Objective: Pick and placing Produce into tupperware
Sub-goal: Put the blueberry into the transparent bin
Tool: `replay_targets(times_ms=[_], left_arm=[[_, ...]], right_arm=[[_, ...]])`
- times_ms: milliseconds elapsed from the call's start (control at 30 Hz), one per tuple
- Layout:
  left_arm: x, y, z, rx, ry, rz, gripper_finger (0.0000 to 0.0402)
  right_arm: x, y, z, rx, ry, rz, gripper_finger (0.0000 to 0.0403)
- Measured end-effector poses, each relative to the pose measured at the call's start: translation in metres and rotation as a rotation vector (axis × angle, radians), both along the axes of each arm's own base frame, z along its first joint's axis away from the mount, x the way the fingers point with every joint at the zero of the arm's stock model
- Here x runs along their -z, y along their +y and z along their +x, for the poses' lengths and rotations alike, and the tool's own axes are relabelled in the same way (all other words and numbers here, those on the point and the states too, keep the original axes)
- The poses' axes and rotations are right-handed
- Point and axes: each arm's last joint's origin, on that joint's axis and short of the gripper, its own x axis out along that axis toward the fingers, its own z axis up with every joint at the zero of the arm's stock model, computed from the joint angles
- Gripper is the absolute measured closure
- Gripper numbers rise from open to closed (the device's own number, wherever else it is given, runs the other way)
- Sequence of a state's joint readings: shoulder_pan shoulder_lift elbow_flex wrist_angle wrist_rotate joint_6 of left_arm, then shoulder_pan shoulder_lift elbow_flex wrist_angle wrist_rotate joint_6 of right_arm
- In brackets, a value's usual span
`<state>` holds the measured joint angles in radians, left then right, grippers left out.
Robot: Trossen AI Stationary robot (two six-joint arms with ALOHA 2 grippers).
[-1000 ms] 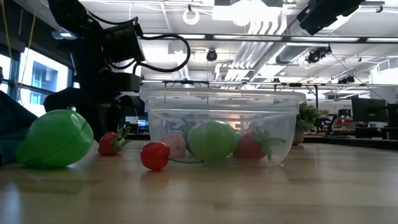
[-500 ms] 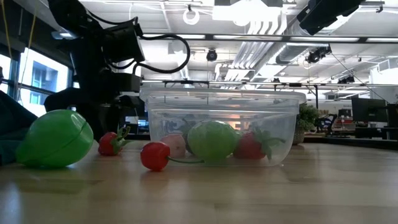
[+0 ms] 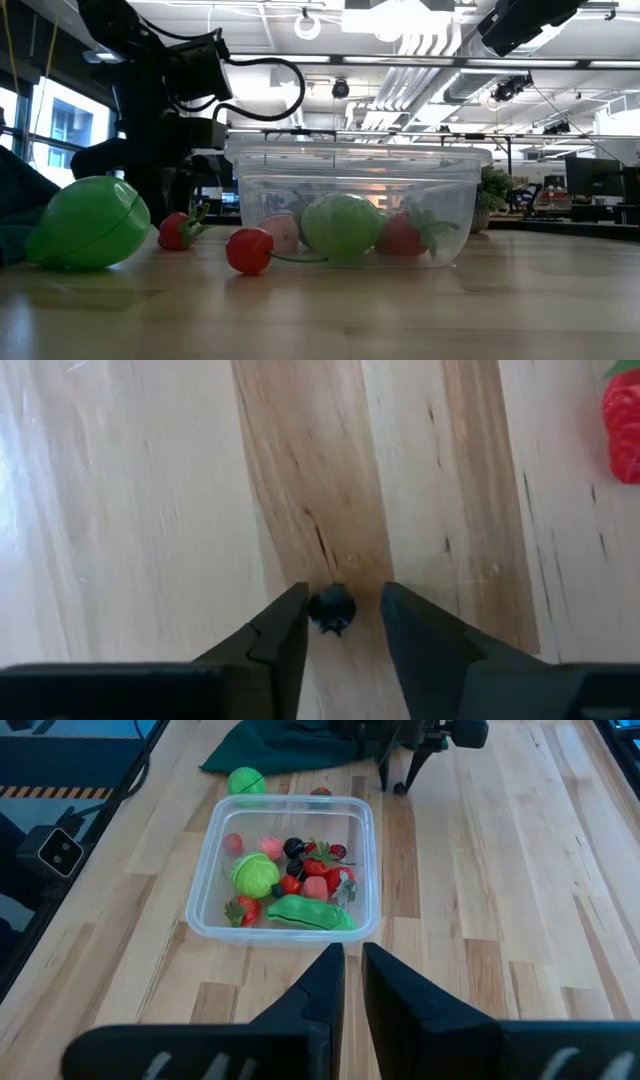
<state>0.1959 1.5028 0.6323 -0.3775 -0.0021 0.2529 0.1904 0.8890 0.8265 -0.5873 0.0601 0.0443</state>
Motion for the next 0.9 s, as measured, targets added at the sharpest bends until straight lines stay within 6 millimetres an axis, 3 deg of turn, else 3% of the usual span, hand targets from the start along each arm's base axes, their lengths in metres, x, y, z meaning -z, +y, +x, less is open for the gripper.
replay_targets(times_ms=[400, 900], left_arm=[[0.0003, -0.0003, -0.0003, -0.011, 0.0, -0.013, 0.0339], [-0.0067, 0.0015, 0.0023, -0.031, -0.016, 0.023, 0.0338]], right_arm=[[0.0, 0.0, 0.0, 0.0, 0.0, 0.0, 0.0373], [0.0, 0.0, 0.0, 0.0, 0.0, 0.0, 0.0373]])
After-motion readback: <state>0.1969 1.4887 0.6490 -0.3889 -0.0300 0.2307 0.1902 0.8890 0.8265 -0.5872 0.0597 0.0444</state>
